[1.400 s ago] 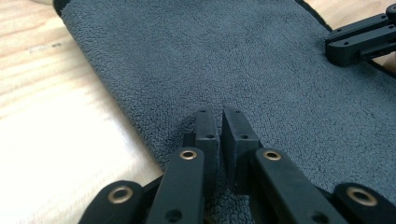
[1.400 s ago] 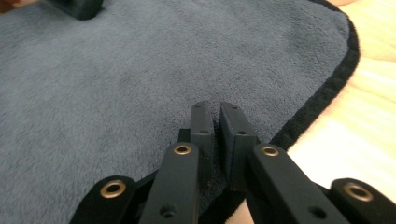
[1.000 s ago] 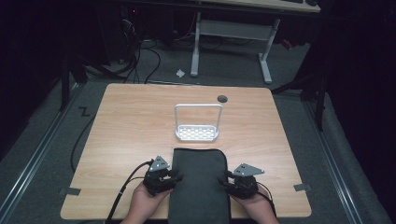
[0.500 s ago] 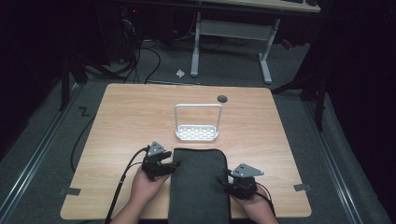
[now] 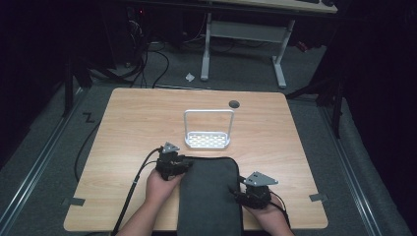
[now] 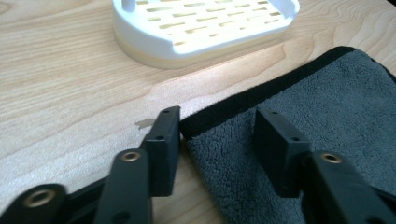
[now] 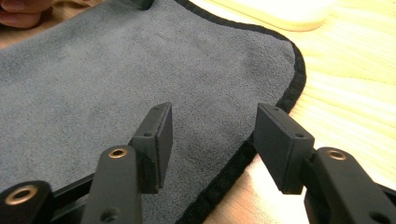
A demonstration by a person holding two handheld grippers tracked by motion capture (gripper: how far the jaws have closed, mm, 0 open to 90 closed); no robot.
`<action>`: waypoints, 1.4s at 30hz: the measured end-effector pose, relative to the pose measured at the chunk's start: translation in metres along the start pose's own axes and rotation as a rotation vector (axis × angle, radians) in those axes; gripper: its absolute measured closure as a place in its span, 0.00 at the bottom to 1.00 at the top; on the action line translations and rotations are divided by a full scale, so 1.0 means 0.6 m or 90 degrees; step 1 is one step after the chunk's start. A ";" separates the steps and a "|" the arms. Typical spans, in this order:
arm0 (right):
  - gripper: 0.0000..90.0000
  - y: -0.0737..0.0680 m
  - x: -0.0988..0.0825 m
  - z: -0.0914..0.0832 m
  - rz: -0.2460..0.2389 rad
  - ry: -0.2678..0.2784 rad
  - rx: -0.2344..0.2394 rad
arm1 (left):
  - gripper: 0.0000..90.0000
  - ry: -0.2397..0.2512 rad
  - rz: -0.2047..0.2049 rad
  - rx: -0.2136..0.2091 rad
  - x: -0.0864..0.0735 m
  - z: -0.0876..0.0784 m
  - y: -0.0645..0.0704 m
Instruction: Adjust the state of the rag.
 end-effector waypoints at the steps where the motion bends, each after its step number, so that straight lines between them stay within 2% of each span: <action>1: 0.51 0.001 0.000 0.001 0.001 -0.001 0.000 | 0.65 -0.001 0.000 0.000 -0.001 0.000 0.001; 5: 0.50 0.009 0.006 0.004 0.009 0.007 -0.017 | 0.84 -0.003 0.017 -0.008 -0.004 0.001 0.005; 9: 0.51 0.030 0.024 0.017 0.027 0.018 -0.036 | 0.89 -0.003 0.015 -0.014 -0.005 0.000 0.004; 13: 0.54 0.042 0.044 0.038 0.024 0.009 -0.053 | 0.89 -0.003 0.009 -0.019 -0.005 -0.001 0.003; 15: 0.55 0.049 0.054 0.054 0.034 -0.007 -0.055 | 0.89 -0.002 0.006 -0.020 -0.005 0.000 0.003; 17: 0.53 0.054 0.058 0.070 0.041 -0.023 -0.047 | 0.89 -0.003 0.004 -0.022 -0.005 -0.001 0.002; 19: 0.52 0.057 0.059 0.085 0.048 -0.048 -0.051 | 0.88 -0.003 0.002 -0.023 -0.005 -0.001 0.001; 23: 0.53 0.061 0.060 0.095 0.073 -0.052 -0.037 | 0.86 -0.001 0.000 -0.031 -0.006 -0.002 0.000; 26: 0.60 0.061 0.061 0.096 0.075 -0.053 -0.036 | 0.76 -0.001 -0.001 -0.051 -0.008 -0.004 -0.001; 28: 0.70 0.056 0.062 0.096 0.073 -0.055 -0.029 | 0.72 0.004 0.005 -0.040 -0.010 -0.008 0.002; 29: 0.74 0.054 0.062 0.097 0.064 -0.053 -0.028 | 0.72 0.007 0.005 -0.033 -0.012 -0.010 0.004; 30: 0.78 0.051 0.062 0.097 0.068 -0.055 -0.027 | 0.74 0.009 0.006 -0.028 -0.013 -0.011 0.005; 31: 0.82 0.050 0.062 0.097 0.064 -0.053 -0.022 | 0.79 0.009 0.005 -0.026 -0.013 -0.012 0.004; 34: 0.86 0.047 0.062 0.097 0.064 -0.052 -0.019 | 0.87 0.009 -0.005 -0.030 -0.012 -0.011 0.002; 37: 0.87 0.043 0.061 0.096 0.053 -0.045 -0.030 | 0.90 0.024 -0.006 -0.038 -0.013 -0.015 0.001; 40: 0.88 0.041 0.061 0.092 0.050 -0.030 -0.034 | 0.91 0.042 -0.024 -0.054 -0.013 -0.020 -0.004; 42: 0.88 0.039 0.062 0.089 0.049 -0.024 -0.036 | 0.91 0.046 -0.019 -0.052 -0.012 -0.021 -0.003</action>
Point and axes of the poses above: each handheld gripper's, and its own axes: z roughly forward along the jaws, x roughly out of its top, y roughly to its right, the point moved 2 cm from there along z, roughly forward along the jaws, and after that the axes turned 6 degrees about x, right-handed, at the moved point
